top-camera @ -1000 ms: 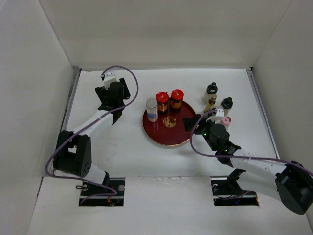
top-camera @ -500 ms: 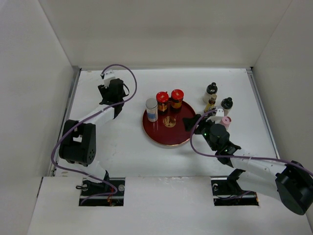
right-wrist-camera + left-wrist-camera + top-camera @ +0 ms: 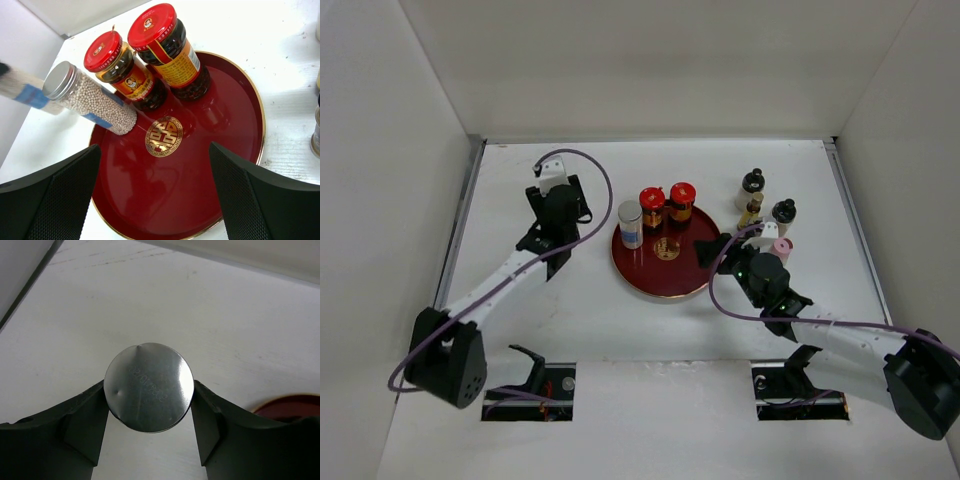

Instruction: Organize the condiment bottles

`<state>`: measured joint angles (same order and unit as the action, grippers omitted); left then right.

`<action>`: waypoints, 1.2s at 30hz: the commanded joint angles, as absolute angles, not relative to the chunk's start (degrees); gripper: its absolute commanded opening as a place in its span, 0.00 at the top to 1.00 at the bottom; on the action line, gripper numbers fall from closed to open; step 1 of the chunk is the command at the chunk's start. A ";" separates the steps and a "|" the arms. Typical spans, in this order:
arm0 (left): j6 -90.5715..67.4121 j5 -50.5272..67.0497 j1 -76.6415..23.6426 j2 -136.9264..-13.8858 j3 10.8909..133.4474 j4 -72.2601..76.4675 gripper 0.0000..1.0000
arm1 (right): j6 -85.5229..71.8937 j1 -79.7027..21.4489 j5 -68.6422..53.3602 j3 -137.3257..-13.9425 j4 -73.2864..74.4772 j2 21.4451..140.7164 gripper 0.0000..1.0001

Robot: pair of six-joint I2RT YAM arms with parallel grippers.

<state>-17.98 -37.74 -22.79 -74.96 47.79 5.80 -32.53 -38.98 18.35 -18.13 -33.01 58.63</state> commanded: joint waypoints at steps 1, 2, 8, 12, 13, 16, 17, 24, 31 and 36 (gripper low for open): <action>-16.79 -39.90 -27.19 -65.15 46.94 5.99 0.57 | -31.91 -38.98 18.98 -19.07 -35.51 57.57 0.08; -16.53 -39.90 -28.77 -62.86 46.41 4.32 0.57 | -31.90 -38.98 19.25 -18.99 -35.51 57.22 0.08; -19.67 -38.94 -39.04 -54.85 45.27 -7.54 0.57 | -32.17 -38.28 19.95 -18.28 -35.16 55.63 0.08; -22.75 -38.67 -45.29 -54.49 44.65 -8.26 0.57 | -32.08 -37.92 21.00 -18.02 -35.16 55.20 0.08; -23.55 -38.50 -46.44 -55.01 44.74 -8.00 0.57 | -32.17 -37.84 21.27 -17.84 -35.16 54.93 0.08; -24.26 -37.36 -48.99 -57.56 45.09 -5.02 0.57 | -32.26 -37.84 21.45 -17.75 -35.16 54.84 0.08; -24.08 -36.48 -49.43 -58.70 45.00 -2.75 0.57 | -32.26 -37.84 21.45 -17.75 -35.16 54.84 0.08; -23.73 -32.87 -49.70 -64.33 44.56 5.53 0.57 | -32.17 -38.10 21.45 -17.67 -35.16 55.02 0.08; -23.91 -31.29 -48.21 -70.39 42.19 9.93 0.57 | -32.08 -38.10 21.45 -17.75 -35.16 54.93 0.08; -23.73 -31.03 -47.06 -71.72 40.08 12.30 0.55 | -31.82 -38.19 21.18 -18.10 -35.16 55.55 0.28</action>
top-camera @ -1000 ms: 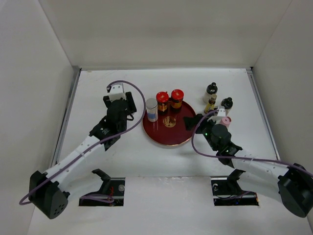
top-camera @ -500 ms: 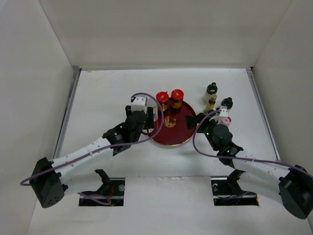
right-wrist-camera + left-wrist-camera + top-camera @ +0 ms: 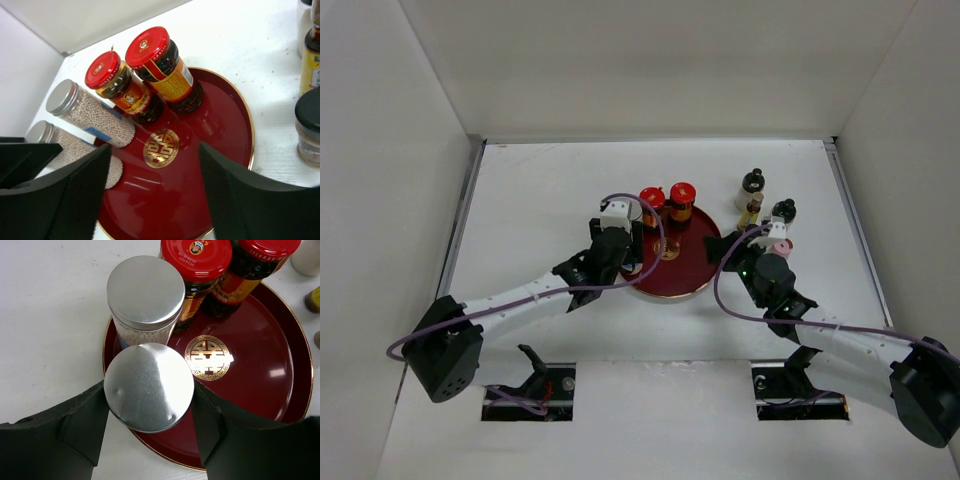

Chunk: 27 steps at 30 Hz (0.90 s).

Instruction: Organize the condiment bottles

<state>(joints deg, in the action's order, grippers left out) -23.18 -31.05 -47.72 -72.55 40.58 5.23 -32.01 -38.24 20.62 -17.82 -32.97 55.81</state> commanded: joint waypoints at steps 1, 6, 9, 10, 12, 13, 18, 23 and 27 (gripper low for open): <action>-23.73 -30.94 -47.06 -71.89 39.73 12.48 0.53 | -31.73 -38.19 21.18 -18.19 -35.16 55.72 0.39; -23.73 -30.85 -47.06 -72.86 38.59 13.44 0.28 | -30.50 -38.19 21.53 -19.07 -33.49 55.81 0.57; -23.47 -30.41 -47.41 -71.20 37.18 15.90 0.14 | -30.50 -38.19 22.41 -18.72 -33.66 55.37 0.50; -23.29 -30.32 -47.42 -70.41 36.66 16.87 0.11 | -30.59 -38.19 22.85 -18.55 -33.75 55.37 0.47; -23.12 -30.32 -47.15 -69.09 35.69 18.63 0.05 | -31.02 -38.19 23.03 -18.63 -33.66 55.63 0.42; -22.94 -30.15 -47.06 -68.56 35.34 19.33 0.01 | -31.29 -38.01 22.68 -18.72 -33.58 55.63 0.41; -21.80 -29.09 -46.71 -65.58 34.28 20.74 0.00 | -32.78 -37.92 24.51 -18.55 -32.52 52.22 0.34; -20.92 -31.20 -45.75 -54.78 28.14 28.72 0.00 | -32.52 -37.75 24.87 -20.12 -27.70 48.78 0.72; -21.62 -33.30 -43.03 -45.72 21.72 34.45 0.00 | -32.43 -37.92 26.01 -24.86 -21.64 48.95 0.82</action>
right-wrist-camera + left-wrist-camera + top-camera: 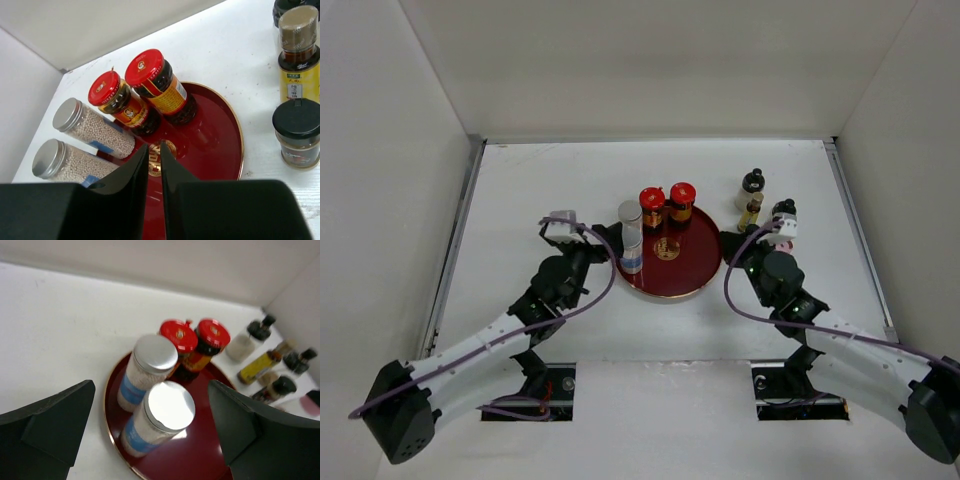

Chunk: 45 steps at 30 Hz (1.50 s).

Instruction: Organize the condiment bottles

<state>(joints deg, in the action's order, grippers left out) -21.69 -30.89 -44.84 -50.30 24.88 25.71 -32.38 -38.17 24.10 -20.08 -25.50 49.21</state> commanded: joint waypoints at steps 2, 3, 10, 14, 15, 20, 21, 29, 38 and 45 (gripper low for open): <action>-22.84 -36.02 -41.27 -43.60 19.35 34.28 0.00 | -31.91 -37.66 27.33 -26.80 -19.52 49.13 0.82; -23.72 -37.34 -40.65 -42.81 18.20 33.67 0.00 | -31.64 -37.31 28.38 -27.94 -18.21 49.39 0.82; -30.84 -33.67 -38.36 -43.41 11.96 32.95 0.00 | -29.18 -29.24 33.13 -37.87 -6.43 53.70 0.71; -32.60 -28.23 -35.91 -48.07 10.99 35.85 0.00 | -27.60 -22.12 29.98 -44.54 -0.54 55.98 0.60; -33.04 -26.65 -35.21 -48.42 10.73 36.56 0.00 | -26.38 -20.71 29.62 -46.56 0.86 57.12 0.56; -36.38 -23.03 -32.92 -48.43 9.23 37.44 0.00 | -23.82 -17.63 31.03 -52.02 5.44 61.51 0.31; -36.65 -22.94 -32.57 -48.25 8.97 37.53 0.00 | -23.73 -17.53 30.33 -52.90 6.23 62.83 0.28; -37.71 -21.71 -31.25 -49.57 8.79 37.79 0.00 | -22.85 -17.44 26.89 -56.34 6.51 74.26 0.19; -37.44 -21.97 -30.89 -49.30 8.70 37.70 0.00 | -20.74 -16.04 27.07 -55.90 1.67 79.80 0.29; -36.21 -22.06 -32.03 -51.42 9.75 37.79 0.00 | -20.04 -15.69 25.58 -56.42 -1.75 83.76 0.48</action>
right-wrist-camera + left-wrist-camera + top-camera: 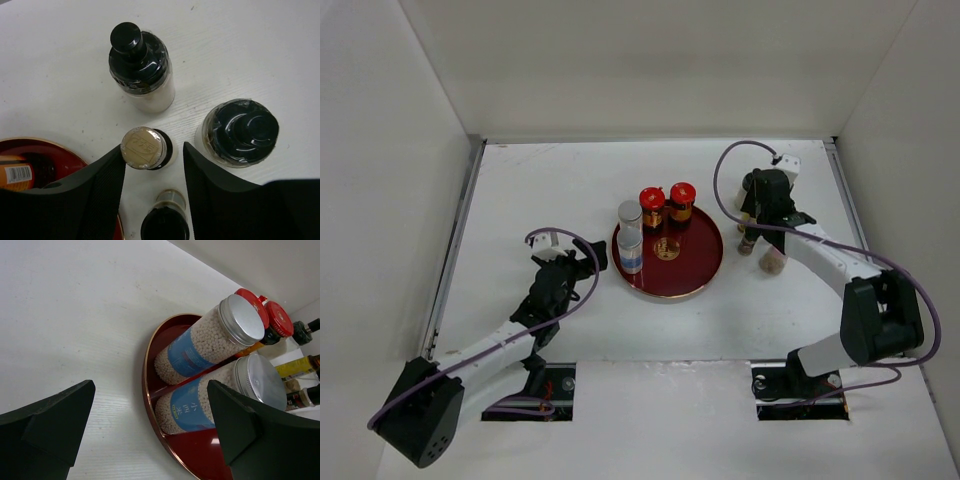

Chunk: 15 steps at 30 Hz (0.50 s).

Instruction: Organize the condiment bottles

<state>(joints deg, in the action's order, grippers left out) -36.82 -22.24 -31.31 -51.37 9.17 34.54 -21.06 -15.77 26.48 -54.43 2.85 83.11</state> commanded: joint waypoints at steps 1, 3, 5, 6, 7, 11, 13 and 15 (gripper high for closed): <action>-35.95 -22.23 -32.38 -51.33 9.84 37.79 0.00 | -19.60 -15.69 25.66 -56.51 -2.37 84.11 0.49; -35.07 -22.76 -32.82 -51.33 10.11 37.79 0.00 | -19.16 -15.77 25.84 -56.86 -3.34 84.90 0.53; -34.89 -22.85 -33.09 -51.24 10.11 37.79 0.00 | -19.07 -15.77 25.93 -57.39 -3.78 85.60 0.59; -34.89 -22.85 -33.09 -51.15 10.11 37.79 0.00 | -18.99 -15.77 26.01 -57.57 -3.78 85.95 0.62; -34.81 -22.85 -33.00 -51.07 10.11 37.79 0.00 | -18.72 -15.77 26.19 -57.83 -3.78 86.31 0.64; -34.89 -22.85 -32.74 -51.68 10.11 37.79 0.00 | -17.41 -16.21 28.56 -57.40 -5.53 85.44 0.71; -34.81 -22.85 -33.17 -52.03 10.28 37.97 0.00 | -15.74 -17.61 29.53 -56.52 -7.81 83.16 0.72; -34.63 -22.85 -33.44 -52.12 10.37 38.23 0.00 | -13.72 -18.93 30.76 -56.51 -8.61 80.96 0.72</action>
<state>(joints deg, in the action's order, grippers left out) -35.38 -22.41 -32.95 -51.96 9.17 34.65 -16.99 -16.93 27.59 -55.00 -0.86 85.89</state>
